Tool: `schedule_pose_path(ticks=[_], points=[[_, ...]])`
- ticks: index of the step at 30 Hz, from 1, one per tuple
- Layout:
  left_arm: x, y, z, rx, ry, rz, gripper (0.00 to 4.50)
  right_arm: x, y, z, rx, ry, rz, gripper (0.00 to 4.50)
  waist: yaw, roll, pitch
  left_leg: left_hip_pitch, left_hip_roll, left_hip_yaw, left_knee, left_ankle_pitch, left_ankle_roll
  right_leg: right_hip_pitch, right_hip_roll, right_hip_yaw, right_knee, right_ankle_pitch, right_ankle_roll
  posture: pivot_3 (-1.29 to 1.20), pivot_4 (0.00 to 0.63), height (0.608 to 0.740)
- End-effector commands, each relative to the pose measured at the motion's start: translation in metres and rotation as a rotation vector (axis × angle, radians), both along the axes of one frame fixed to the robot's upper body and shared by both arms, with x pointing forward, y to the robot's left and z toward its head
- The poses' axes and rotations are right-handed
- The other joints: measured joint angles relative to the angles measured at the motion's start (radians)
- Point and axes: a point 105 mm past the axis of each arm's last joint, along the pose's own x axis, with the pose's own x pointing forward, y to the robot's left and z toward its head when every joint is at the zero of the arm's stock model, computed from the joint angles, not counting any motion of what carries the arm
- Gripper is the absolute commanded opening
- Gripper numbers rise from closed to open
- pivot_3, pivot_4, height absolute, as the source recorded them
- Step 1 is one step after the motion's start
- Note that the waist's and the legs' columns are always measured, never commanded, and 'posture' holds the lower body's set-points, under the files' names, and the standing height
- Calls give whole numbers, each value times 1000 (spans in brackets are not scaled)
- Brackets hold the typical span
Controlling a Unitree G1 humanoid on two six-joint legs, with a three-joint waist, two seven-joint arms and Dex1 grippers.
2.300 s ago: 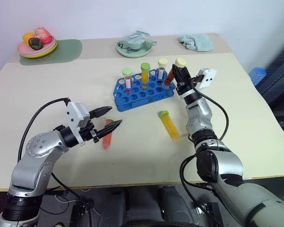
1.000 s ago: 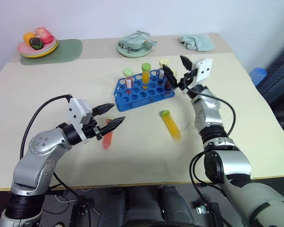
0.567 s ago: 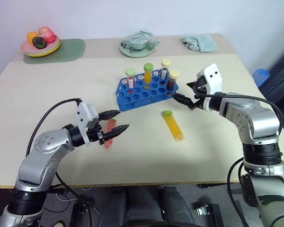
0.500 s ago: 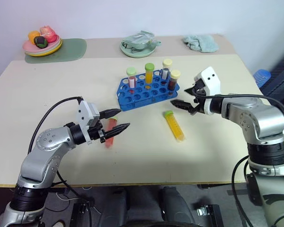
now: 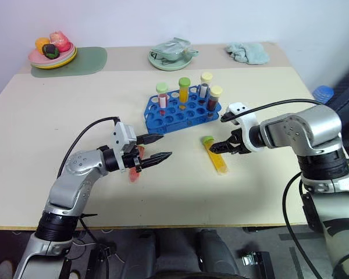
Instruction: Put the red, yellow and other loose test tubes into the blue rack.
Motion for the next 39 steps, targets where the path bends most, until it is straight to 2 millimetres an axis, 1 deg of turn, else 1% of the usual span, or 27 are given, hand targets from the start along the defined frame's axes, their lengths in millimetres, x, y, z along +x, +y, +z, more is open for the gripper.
schedule_pose_path(ticks=[1,5,8,13,19,20,22,24,31,39], points=[[1,-5,4,21,-42,-52,2909,14,-4,6,-26,-33,-22,4217,-1,0,0,0,0,0,0,0,0,0,0,0,0,0,0,0,150,740],[6,-11,2,30,-45,-80,2909,29,-13,1,-72,-22,-56,4217,-3,0,0,0,0,0,0,0,0,0,0,0,0,0,0,0,150,740],[6,-12,0,30,-46,-98,2909,36,-9,-1,-114,-23,-34,4217,-4,0,0,0,0,1,0,0,0,0,1,0,0,0,0,0,150,740],[3,-16,-6,39,-40,-124,2909,41,1,-10,-179,-15,28,4217,-4,-2,-1,1,0,0,0,0,0,0,1,0,0,0,0,0,150,740],[2,-20,-7,35,-44,-127,2909,42,3,-18,-209,1,64,4217,-5,-4,-3,1,1,-1,1,0,0,1,1,0,1,0,0,0,150,740],[2,-20,-7,34,-44,-126,2909,42,3,-20,-223,0,70,3984,-5,-4,-3,2,1,-1,1,0,0,1,1,0,1,0,0,0,150,740],[2,-21,-9,32,-45,-126,2909,42,1,-22,-238,3,78,3367,-5,-4,-3,2,1,-1,1,0,0,1,1,0,1,0,0,0,150,740],[2,-24,-9,27,-47,-126,2909,41,-2,-24,-250,7,84,2372,-5,-4,-3,2,1,-1,1,0,0,2,1,0,1,0,0,0,150,740],[2,-24,-10,20,-51,-122,2909,39,-7,-24,-267,8,98,2372,-2,-4,-3,2,1,-2,0,0,0,1,1,0,1,0,0,0,150,740],[1,-24,-12,24,-46,-132,2909,37,-11,-16,-258,-6,99,2372,1,-4,-3,1,0,-2,0,0,0,1,0,0,0,0,0,0,150,740]])
